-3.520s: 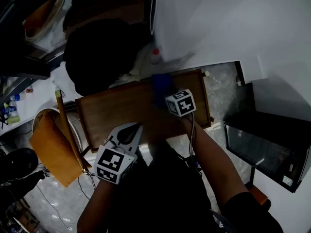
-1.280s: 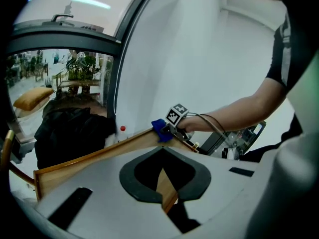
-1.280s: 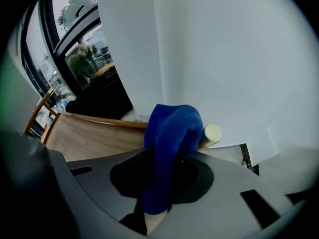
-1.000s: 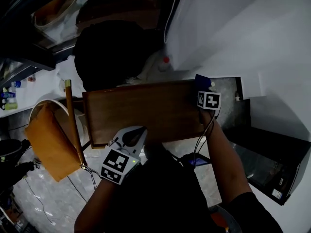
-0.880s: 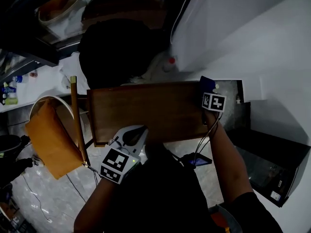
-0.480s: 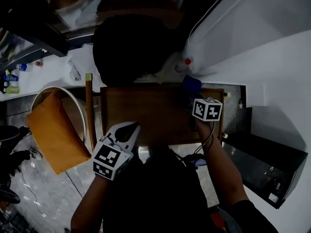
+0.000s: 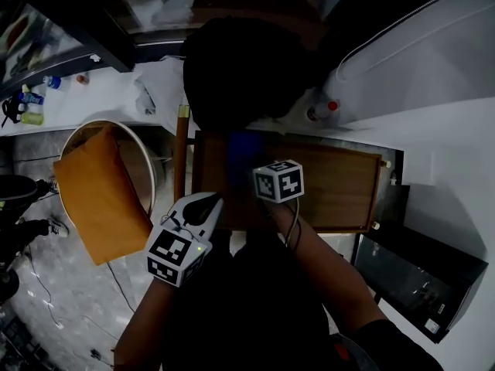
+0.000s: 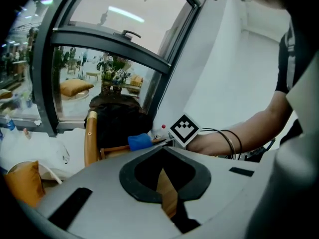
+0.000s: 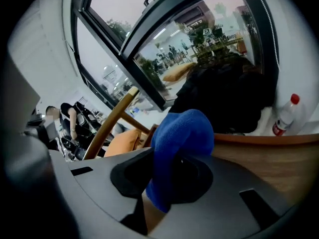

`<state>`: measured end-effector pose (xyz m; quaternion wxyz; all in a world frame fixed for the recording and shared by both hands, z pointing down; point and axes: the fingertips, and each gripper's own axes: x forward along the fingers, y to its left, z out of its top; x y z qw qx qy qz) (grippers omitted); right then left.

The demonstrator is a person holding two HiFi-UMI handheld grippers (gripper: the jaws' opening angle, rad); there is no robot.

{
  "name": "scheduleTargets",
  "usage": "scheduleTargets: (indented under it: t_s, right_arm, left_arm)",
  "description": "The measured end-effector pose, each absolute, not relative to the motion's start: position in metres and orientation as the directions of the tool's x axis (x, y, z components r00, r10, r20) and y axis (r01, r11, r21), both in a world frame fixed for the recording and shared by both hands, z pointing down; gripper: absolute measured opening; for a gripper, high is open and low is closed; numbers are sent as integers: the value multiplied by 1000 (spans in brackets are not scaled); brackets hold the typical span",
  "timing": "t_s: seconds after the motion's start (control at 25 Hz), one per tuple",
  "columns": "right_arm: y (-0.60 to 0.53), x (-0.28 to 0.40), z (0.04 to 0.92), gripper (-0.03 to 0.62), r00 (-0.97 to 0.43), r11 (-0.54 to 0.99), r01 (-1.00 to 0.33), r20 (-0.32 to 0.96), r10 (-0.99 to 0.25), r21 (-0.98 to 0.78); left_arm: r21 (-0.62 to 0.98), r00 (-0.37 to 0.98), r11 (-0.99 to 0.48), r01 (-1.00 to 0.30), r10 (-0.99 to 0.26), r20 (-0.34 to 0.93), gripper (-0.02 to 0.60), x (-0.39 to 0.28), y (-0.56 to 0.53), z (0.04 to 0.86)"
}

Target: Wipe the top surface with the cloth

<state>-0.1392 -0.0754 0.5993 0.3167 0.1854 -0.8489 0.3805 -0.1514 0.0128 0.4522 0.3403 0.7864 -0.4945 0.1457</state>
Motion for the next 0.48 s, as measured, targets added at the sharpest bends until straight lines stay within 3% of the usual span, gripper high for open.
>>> scheduleTargets:
  t_s: [0.48]
  right_arm:
    - [-32,-232,634,81,-723,674,-500,690,22,-545]
  left_arm:
    - [399,467,-267,-877,-668,579,5,-197,41,460]
